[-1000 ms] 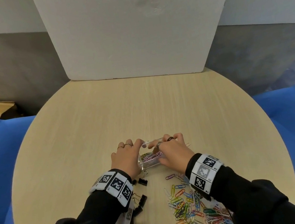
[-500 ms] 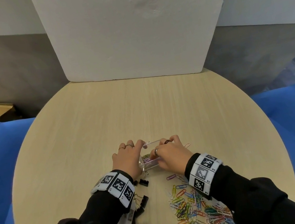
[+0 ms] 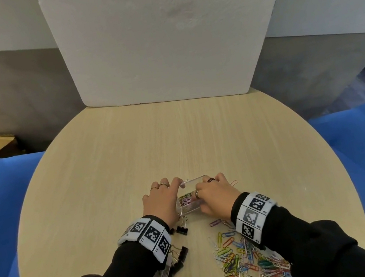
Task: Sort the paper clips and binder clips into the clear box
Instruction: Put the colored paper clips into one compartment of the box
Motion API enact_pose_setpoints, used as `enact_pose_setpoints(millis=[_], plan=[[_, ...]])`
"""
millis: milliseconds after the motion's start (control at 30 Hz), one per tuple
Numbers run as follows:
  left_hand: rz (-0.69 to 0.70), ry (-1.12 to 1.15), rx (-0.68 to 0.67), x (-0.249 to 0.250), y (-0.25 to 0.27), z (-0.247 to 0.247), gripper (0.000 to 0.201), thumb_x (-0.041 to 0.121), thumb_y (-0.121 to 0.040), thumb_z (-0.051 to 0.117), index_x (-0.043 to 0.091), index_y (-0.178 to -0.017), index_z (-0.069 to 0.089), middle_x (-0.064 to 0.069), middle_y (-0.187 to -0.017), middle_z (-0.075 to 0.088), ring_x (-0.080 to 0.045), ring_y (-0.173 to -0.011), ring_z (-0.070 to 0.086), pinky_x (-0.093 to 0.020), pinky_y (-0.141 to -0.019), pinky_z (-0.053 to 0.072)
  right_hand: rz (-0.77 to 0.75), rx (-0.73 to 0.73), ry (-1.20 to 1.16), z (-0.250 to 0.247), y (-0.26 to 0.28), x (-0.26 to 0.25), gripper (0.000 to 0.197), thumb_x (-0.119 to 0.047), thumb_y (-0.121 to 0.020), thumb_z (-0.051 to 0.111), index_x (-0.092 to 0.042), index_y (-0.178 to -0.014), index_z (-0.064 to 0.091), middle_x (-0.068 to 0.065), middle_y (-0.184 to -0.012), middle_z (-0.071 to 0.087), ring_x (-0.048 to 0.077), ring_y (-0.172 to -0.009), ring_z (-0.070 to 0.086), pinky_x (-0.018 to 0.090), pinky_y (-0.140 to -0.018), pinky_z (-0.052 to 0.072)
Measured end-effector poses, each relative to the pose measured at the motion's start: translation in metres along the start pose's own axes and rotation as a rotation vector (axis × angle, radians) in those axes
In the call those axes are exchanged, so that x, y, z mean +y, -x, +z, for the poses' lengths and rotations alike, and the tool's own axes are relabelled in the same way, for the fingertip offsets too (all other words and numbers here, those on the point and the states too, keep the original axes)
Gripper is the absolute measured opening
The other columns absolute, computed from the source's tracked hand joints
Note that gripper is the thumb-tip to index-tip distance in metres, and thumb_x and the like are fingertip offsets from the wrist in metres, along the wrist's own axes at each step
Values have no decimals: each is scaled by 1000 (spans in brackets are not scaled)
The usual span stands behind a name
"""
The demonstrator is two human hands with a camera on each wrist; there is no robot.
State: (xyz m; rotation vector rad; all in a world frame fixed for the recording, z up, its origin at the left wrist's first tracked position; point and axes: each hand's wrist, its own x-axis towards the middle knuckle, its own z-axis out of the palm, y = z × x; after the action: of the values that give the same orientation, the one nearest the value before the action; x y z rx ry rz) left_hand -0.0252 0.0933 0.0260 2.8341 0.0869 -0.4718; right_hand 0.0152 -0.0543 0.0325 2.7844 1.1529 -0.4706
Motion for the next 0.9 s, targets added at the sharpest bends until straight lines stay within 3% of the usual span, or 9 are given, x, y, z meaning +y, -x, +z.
enact_pose_setpoints(millis=[200, 300, 367, 433, 533, 667, 767, 833, 900], plan=[[1, -14, 2, 0, 1, 1, 61, 19, -79, 66, 33, -127, 31, 0, -125, 40, -23, -120, 37, -39, -87, 41, 57, -9, 194, 5, 1, -8, 17, -11, -87, 51, -8, -98, 63, 8, -110, 53, 27, -111, 41, 42, -90, 29], [2, -10, 2, 0, 0, 2, 60, 16, -79, 64, 33, -126, 31, 0, -125, 40, -23, -119, 38, -39, -87, 41, 79, 89, 176, 5, 2, -8, 26, -21, -56, 81, -19, -78, 68, -1, -85, 61, 18, -87, 57, 32, -70, 42], [5, -11, 10, 0, 0, 2, 59, 16, -80, 64, 33, -126, 31, 0, -125, 41, -23, -119, 38, -39, -87, 42, 66, 147, 110, 11, 2, -6, 39, -27, -43, 87, -25, -77, 69, -7, -76, 64, 14, -73, 62, 26, -61, 45], [9, -4, 9, 0, -1, 2, 59, 17, -80, 63, 33, -127, 31, 0, -125, 41, -23, -119, 38, -39, -87, 42, 27, 160, 98, 16, 3, -6, 33, -25, -64, 77, -22, -96, 69, -6, -88, 68, 16, -81, 63, 32, -72, 47], [14, 4, 4, 0, -1, 1, 58, 18, -80, 63, 33, -127, 32, 0, -125, 41, -23, -119, 37, -39, -87, 41, -5, 59, 57, 17, 0, -7, 34, -17, -91, 46, -17, -124, 53, -1, -124, 56, 21, -112, 50, 40, -96, 27], [17, 3, -9, 0, -2, -1, 58, 21, -80, 64, 33, -127, 32, -1, -124, 41, -23, -119, 38, -39, -87, 42, 56, 88, -328, 2, 5, 2, 31, -30, -91, 51, -28, -122, 55, -10, -121, 57, 11, -115, 44, 34, -98, 19], [15, 1, -16, -1, -4, -3, 60, 23, -79, 66, 33, -127, 32, 0, -124, 41, -23, -119, 38, -40, -87, 42, 178, 326, -689, -10, 17, 24, 20, -32, -90, 54, -25, -106, 64, -9, -104, 63, 6, -99, 53, 22, -90, 36], [13, 3, -15, -1, -7, -3, 60, 22, -79, 67, 33, -127, 32, 0, -124, 41, -23, -119, 38, -40, -87, 42, 296, 435, -773, -3, 20, 44, 16, -27, -94, 49, -20, -98, 64, -5, -95, 64, 10, -91, 57, 15, -78, 41], [13, 4, -6, -1, -9, -4, 59, 20, -79, 65, 33, -126, 33, 0, -123, 41, -23, -118, 38, -39, -86, 41, 413, 304, -664, 12, 17, 64, 24, -26, -97, 43, -14, -107, 61, 3, -111, 60, 18, -106, 54, 21, -86, 40]])
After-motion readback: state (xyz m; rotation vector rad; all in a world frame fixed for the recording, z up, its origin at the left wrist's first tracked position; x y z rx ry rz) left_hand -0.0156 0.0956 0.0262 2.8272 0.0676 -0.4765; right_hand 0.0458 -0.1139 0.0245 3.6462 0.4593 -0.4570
